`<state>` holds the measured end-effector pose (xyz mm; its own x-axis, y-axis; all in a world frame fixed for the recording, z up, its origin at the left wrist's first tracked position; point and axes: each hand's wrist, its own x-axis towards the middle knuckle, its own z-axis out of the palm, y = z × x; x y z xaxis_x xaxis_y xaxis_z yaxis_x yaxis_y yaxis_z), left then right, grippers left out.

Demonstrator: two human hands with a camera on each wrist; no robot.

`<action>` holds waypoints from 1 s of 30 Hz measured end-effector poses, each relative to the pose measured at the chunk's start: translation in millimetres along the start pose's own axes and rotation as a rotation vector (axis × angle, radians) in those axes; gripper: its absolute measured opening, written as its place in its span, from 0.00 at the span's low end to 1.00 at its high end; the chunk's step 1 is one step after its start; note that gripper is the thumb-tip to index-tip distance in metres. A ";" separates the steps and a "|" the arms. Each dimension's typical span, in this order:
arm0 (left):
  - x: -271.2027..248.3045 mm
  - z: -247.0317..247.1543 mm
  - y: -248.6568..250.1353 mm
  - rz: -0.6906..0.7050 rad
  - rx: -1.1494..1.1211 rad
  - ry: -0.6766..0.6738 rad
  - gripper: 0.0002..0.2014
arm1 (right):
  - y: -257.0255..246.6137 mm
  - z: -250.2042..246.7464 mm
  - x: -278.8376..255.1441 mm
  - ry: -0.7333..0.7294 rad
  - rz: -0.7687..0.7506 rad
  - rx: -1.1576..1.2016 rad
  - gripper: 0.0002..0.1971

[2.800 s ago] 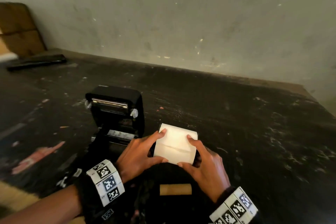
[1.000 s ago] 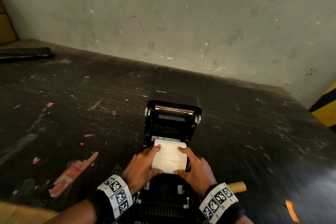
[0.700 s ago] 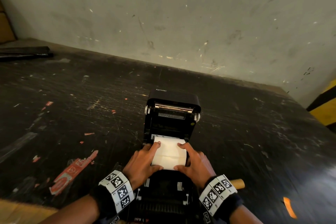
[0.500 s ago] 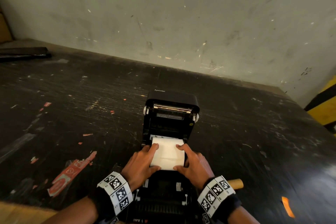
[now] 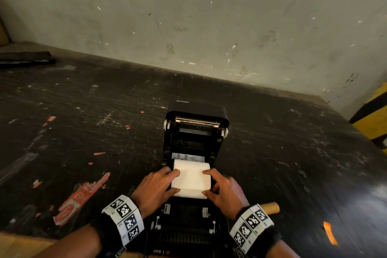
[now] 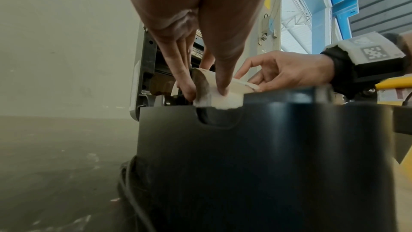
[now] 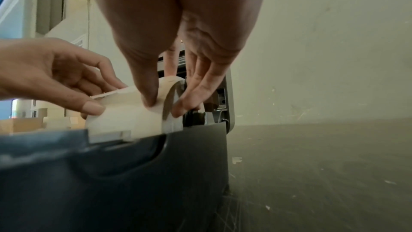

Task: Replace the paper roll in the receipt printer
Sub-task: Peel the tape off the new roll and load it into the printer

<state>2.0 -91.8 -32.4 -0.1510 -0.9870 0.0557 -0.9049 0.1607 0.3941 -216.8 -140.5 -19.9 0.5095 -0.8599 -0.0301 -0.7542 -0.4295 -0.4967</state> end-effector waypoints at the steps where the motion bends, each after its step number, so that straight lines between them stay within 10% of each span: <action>1: -0.1 -1.1 -1.5 0.006 0.019 0.002 0.23 | -0.4 -0.8 -0.1 -0.001 -0.012 -0.014 0.26; 8: -4.7 -2.1 -8.1 0.100 0.019 0.089 0.26 | 3.4 0.9 -8.9 0.052 -0.061 -0.046 0.29; 15: -6.3 8.7 -11.7 0.140 -0.235 0.135 0.23 | 3.1 9.7 -10.3 0.101 0.064 0.425 0.17; 30: -13.5 11.5 -5.7 -0.209 -0.644 0.128 0.09 | 4.5 14.9 -11.3 0.002 0.219 0.524 0.23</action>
<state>4.7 -79.2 -46.0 0.0852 -0.9963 0.0116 -0.4874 -0.0316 0.8726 -219.9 -128.6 -34.7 0.3631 -0.9143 -0.1797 -0.5357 -0.0471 -0.8431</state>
